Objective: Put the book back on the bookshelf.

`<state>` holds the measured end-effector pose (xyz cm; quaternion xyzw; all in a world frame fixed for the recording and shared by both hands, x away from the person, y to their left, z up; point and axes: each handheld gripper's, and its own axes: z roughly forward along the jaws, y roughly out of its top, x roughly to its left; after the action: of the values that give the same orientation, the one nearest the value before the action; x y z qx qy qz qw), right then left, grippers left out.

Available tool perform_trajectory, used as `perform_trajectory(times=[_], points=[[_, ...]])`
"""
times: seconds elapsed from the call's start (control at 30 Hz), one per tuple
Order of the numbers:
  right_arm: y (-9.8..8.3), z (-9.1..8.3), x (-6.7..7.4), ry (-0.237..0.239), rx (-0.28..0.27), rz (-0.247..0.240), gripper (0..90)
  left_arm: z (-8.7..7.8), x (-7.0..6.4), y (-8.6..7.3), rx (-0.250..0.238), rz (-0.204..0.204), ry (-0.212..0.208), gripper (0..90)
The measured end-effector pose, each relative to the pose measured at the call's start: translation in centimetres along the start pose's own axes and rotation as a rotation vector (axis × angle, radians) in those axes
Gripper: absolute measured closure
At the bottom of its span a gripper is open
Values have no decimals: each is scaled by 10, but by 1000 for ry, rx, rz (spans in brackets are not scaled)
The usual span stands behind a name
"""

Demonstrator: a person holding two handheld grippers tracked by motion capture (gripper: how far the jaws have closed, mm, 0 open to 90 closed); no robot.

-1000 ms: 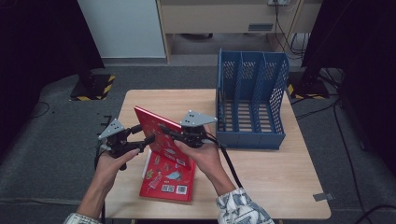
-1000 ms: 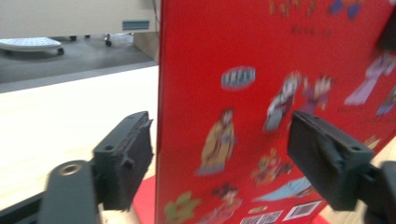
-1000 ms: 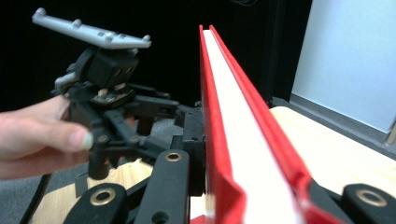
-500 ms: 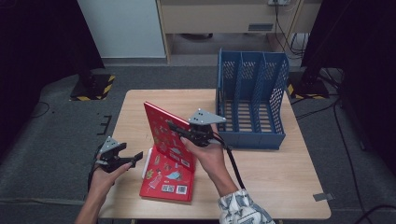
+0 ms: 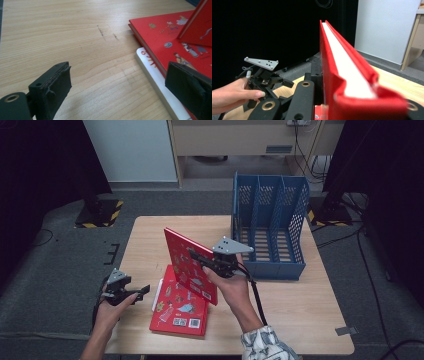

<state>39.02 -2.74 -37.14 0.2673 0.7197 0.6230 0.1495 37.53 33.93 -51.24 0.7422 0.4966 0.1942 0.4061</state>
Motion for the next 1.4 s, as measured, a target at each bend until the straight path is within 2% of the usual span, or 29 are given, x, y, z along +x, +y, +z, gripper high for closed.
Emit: perform_trajectory(times=[0.37,0.47,0.77,1.4], points=[[4,-19,-2,-21,-6,-3,797,1,5,-4,26,-14,51,52],[3,-28,-3,-29,-4,1,797,4,6,-6,57,5,74,34],[-2,-48,-8,-52,-7,8,797,7,4,-7,88,24,78,34],[-11,-87,-16,-94,-26,20,797,11,1,-9,114,31,79,33]])
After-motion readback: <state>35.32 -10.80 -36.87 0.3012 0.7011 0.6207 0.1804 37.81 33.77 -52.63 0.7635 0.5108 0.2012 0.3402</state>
